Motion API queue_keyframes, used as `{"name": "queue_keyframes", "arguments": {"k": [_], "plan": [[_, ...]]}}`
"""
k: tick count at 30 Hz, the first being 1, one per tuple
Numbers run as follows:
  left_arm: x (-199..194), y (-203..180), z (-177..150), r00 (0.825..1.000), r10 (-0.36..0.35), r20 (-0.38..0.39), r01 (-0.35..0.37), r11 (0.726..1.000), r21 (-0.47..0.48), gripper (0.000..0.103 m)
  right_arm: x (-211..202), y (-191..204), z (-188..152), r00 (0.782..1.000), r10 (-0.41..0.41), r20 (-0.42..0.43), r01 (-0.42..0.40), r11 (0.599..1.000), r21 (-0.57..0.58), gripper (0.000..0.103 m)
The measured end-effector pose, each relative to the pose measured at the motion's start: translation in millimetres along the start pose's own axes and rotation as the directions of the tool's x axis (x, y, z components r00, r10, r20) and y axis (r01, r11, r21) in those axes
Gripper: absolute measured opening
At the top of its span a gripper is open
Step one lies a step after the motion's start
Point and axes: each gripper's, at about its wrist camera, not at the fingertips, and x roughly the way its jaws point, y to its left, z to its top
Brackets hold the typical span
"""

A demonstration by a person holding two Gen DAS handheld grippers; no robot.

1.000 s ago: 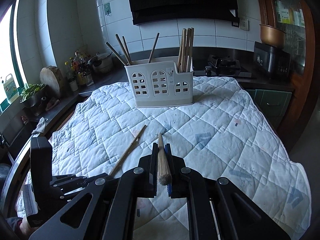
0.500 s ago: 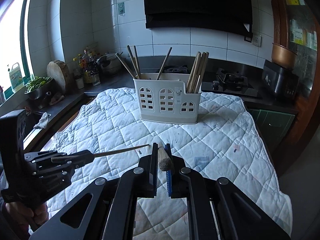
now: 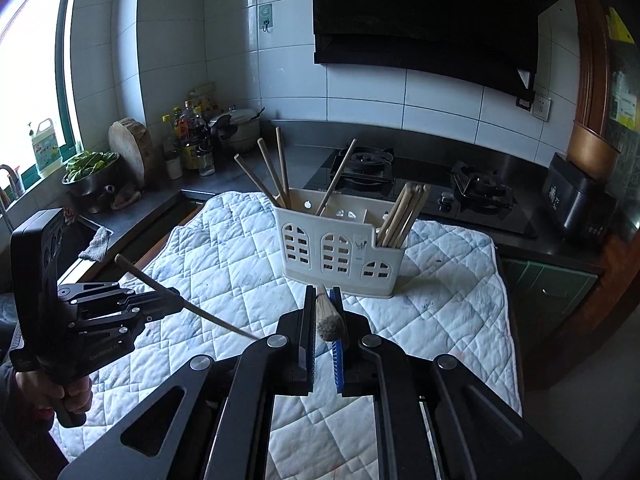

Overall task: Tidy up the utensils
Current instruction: 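Lift the left tool's chopstick toward the holder while the right tool carries its chopstick there, then insert the left tool's chopstick into the holder and open while the right tool does likewise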

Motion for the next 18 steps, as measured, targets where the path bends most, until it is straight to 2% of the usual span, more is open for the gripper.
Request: {"name": "queue_keyframes", "arguments": {"k": [7,11,18], "plan": [[-5.2,-13.5,48.6,0.999,-0.007,0.046,0.004,0.998,0.062,0.006,-8.8,-13.5,54.3,1.000,-0.030,0.000,0.030,0.998,-0.055,0.007],[-13.4,-21.3,86.3,0.993,-0.007,0.115,-0.002,0.997,0.080,0.006,-10.3,-26.4,81.1,0.999,-0.032,-0.012,0.031,0.998,-0.054,0.007],[-10.6,-36.0,159.0,0.974,0.033,0.223,-0.060,0.992,0.113,0.006,18.6,-52.1,110.5,0.991,-0.077,-0.113,0.073,0.996,-0.042,0.007]]}}
